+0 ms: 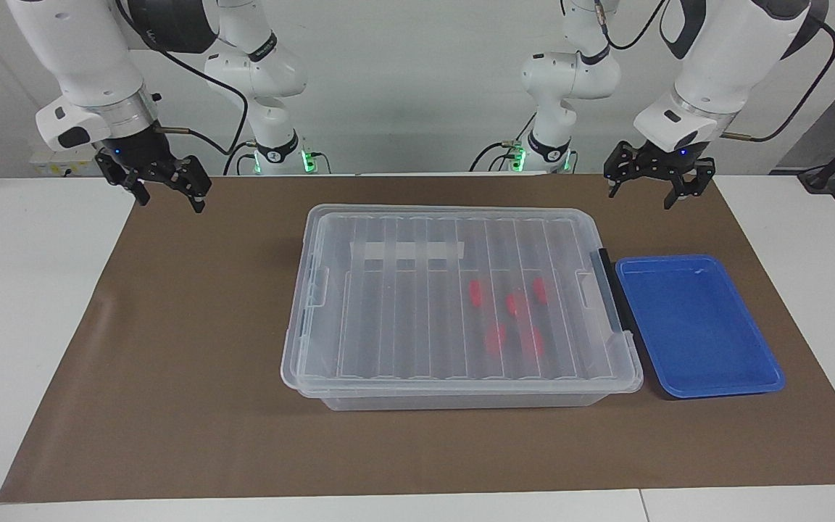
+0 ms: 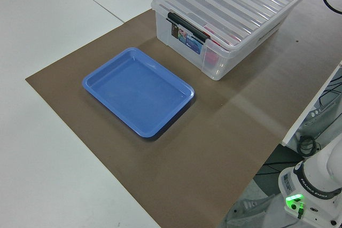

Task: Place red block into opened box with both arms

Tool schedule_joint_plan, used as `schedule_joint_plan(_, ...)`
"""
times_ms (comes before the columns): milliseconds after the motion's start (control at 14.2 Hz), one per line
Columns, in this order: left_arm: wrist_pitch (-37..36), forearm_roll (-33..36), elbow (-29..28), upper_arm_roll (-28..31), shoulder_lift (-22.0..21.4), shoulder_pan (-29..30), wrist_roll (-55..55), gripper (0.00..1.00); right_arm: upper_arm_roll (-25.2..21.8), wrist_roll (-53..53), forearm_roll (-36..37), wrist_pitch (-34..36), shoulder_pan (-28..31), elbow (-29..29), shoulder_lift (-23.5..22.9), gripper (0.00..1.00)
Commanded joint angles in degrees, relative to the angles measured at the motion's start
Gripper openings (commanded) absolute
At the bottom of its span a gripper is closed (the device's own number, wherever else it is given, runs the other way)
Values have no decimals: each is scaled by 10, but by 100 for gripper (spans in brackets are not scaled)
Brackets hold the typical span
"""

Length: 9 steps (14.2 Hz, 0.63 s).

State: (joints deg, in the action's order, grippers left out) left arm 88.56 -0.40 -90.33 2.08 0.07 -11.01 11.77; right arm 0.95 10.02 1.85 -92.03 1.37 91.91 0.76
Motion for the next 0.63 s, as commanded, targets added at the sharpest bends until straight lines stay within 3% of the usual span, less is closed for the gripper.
schedule_joint_plan(0,-11,4,-8,5,-12,-1,7,100,1,3,3,5,1,8,10,100)
schedule_joint_plan(561,-11,4,-8,1,-13,4,8,100,2,3,-3,5,-1,8,9,100)
